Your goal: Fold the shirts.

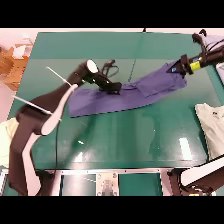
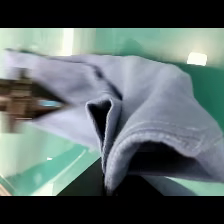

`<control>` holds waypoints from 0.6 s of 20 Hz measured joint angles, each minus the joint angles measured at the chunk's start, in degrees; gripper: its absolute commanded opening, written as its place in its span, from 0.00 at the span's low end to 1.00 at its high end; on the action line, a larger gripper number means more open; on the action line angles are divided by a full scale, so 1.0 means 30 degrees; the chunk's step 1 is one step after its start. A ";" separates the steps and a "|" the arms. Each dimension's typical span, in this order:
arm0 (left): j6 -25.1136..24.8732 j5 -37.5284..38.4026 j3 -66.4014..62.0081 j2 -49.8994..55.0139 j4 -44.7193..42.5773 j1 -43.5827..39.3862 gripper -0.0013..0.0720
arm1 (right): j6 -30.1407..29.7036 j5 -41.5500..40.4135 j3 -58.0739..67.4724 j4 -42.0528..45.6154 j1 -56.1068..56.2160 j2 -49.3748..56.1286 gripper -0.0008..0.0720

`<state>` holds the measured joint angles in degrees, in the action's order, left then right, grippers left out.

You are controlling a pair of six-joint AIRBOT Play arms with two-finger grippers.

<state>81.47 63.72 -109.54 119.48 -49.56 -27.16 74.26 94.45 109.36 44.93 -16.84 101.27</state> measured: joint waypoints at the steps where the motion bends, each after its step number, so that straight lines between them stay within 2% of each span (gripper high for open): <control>1: -0.0189 -0.0488 -0.0160 0.0525 0.0685 -0.0342 0.04 | 0.0277 0.0248 0.0335 0.0036 0.0321 -0.0459 0.04; 7: -0.0736 -0.2113 -0.1661 0.2594 0.2856 -0.2135 0.04 | 0.2397 0.0838 0.1158 0.0933 0.2601 -0.2280 0.04; 12: -0.0903 -0.1064 -0.2127 0.3024 0.3708 -0.2739 0.04 | 0.3643 0.0969 0.1260 0.3293 0.4539 -0.2579 0.03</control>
<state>78.76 60.53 -115.92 128.55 -38.44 -35.38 85.19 97.36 113.14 54.81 -3.22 93.54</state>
